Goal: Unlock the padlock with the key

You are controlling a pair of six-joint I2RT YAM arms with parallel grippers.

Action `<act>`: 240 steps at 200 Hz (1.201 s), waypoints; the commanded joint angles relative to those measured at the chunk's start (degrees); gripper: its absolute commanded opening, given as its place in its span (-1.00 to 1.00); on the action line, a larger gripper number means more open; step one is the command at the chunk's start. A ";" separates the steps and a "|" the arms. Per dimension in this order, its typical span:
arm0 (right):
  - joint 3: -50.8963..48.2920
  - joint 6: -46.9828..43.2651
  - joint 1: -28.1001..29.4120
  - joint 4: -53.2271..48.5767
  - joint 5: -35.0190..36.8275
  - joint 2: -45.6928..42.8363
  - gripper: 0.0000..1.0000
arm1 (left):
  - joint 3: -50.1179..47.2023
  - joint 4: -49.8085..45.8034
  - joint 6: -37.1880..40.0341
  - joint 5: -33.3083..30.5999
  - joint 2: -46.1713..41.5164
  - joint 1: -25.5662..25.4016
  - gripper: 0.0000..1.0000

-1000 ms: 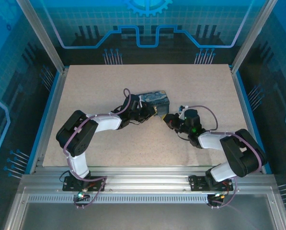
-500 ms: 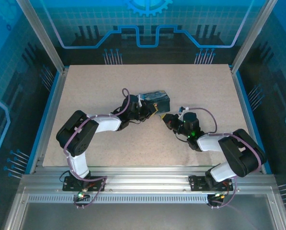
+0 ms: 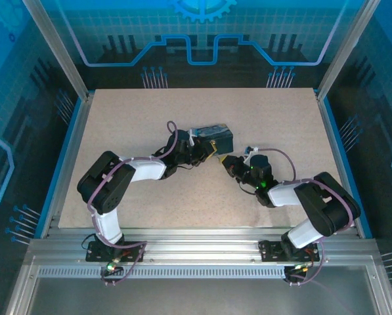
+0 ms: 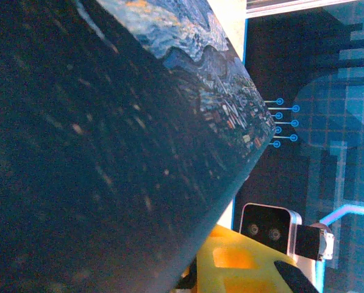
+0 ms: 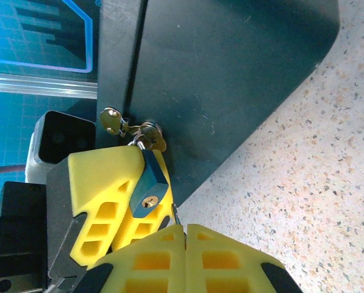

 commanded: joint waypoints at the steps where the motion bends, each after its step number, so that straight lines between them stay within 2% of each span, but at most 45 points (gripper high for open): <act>1: 0.05 0.27 0.77 2.98 1.62 0.19 -1.00 | -0.77 3.52 -0.24 1.03 0.93 0.08 -1.00; 240: 2.28 -0.50 0.85 4.50 0.90 1.64 -1.00 | -0.35 3.64 -0.50 1.42 1.56 0.17 -1.00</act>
